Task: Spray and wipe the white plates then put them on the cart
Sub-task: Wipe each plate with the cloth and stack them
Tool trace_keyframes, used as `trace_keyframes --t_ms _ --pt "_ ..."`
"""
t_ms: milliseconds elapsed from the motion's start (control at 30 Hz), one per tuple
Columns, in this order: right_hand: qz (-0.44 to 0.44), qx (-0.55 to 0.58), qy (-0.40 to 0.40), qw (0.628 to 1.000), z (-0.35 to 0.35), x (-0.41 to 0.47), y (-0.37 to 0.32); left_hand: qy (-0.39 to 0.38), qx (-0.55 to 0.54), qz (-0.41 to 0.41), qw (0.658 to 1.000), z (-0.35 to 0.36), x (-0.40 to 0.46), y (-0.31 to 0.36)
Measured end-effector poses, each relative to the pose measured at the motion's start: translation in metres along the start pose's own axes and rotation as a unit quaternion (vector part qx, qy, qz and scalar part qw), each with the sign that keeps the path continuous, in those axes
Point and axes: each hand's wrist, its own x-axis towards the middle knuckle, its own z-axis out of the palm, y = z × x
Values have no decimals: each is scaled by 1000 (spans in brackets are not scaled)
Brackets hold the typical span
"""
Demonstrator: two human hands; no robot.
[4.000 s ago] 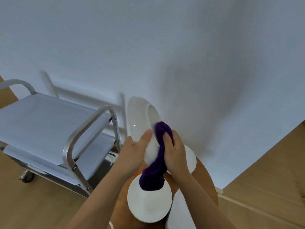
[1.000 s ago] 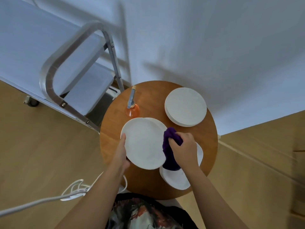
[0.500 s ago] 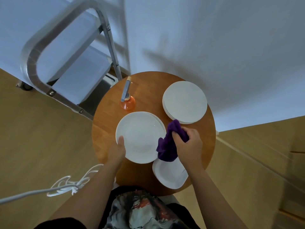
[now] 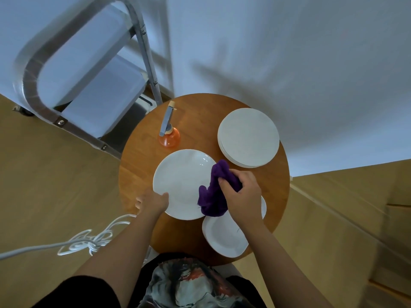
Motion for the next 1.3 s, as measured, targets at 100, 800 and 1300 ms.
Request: trace_keyframes --t_ms 100,800,1300 --pt "38 42 15 998 -7 4 -2 114 31 153 981 2 -31 27" --pt "14 -110 -63 992 -55 70 46 -512 -385 26 767 39 -110 158" --pt "67 17 61 996 -69 73 77 6 198 273 941 82 -23 196"
